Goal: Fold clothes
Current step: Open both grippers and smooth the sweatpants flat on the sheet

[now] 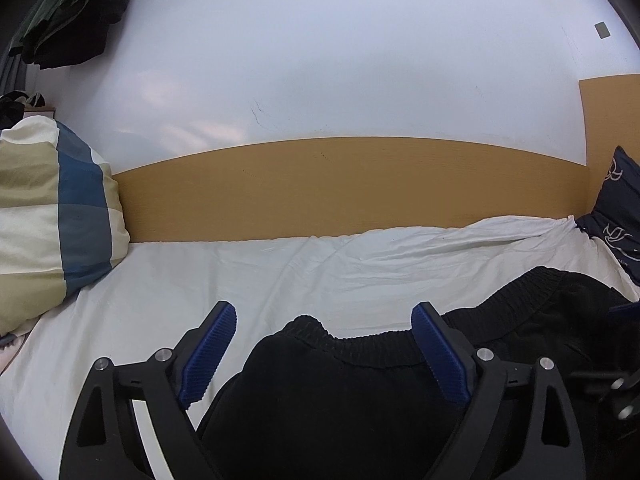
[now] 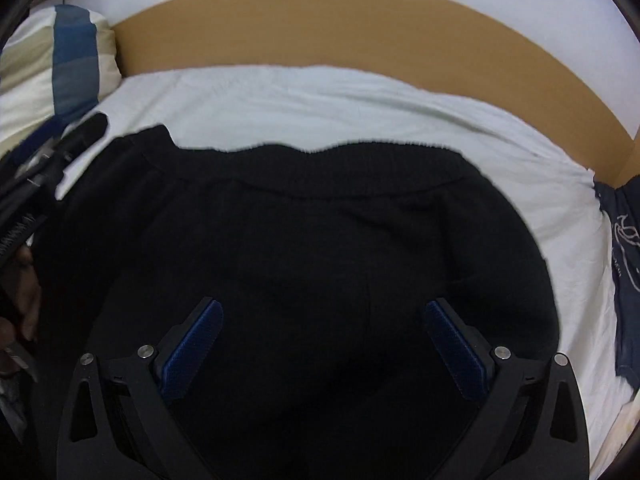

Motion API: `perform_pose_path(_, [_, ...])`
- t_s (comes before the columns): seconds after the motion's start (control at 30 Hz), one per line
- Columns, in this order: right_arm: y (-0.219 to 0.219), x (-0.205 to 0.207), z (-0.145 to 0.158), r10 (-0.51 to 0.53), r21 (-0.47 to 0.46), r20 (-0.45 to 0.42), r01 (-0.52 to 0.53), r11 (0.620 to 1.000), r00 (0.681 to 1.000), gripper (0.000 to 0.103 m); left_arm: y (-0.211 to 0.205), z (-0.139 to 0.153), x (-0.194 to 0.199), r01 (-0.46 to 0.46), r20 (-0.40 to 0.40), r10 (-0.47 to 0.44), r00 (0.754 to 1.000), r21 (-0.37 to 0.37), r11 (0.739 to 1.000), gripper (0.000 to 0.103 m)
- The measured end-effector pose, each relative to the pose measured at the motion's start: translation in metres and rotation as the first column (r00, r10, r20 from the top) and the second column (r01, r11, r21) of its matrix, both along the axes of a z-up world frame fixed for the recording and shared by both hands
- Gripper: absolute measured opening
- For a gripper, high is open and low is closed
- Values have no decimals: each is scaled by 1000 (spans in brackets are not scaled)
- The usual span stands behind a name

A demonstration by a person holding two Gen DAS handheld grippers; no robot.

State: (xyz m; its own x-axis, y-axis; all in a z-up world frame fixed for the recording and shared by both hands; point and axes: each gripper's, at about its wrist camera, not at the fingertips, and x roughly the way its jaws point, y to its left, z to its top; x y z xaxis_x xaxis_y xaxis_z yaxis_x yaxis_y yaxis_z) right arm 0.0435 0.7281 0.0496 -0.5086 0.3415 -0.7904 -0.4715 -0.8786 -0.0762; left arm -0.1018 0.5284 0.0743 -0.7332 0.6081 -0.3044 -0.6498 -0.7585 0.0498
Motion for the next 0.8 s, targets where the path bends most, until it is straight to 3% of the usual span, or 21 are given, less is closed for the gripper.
perform_pose_path(0.2, [32,14,-15,-118,-64,-50,115,991,992,103,12,-6,1,54,39,-52,998,-66,996,95])
perform_pose_path(0.37, [40,24,-15,-143,-94,-89,135,986,986,103,23,-12,2,93,78,-84,993,-126,988,100])
perform_pose_path(0.47, [36,25,-16,-137,-79,-82,131,988,987,103,31,-19,-2,122,141,-98,985,-173,977,103])
perform_pose_path(0.53, [32,30,-14,-135,-66,-90,129,989,987,103,42,-33,-14,149,250,-85,964,-248,957,103])
perform_pose_path(0.63, [20,46,-8,-168,-52,-103,164,985,980,103,55,-60,-33,198,424,-36,905,-345,918,103])
perform_pose_path(0.7, [7,61,-10,-172,-46,-89,168,985,981,103,49,-60,-38,206,457,-46,888,-307,929,103])
perform_pose_path(0.8, [-23,89,-22,-154,-8,-29,154,988,988,103,49,-62,-38,206,465,-43,884,-307,929,103])
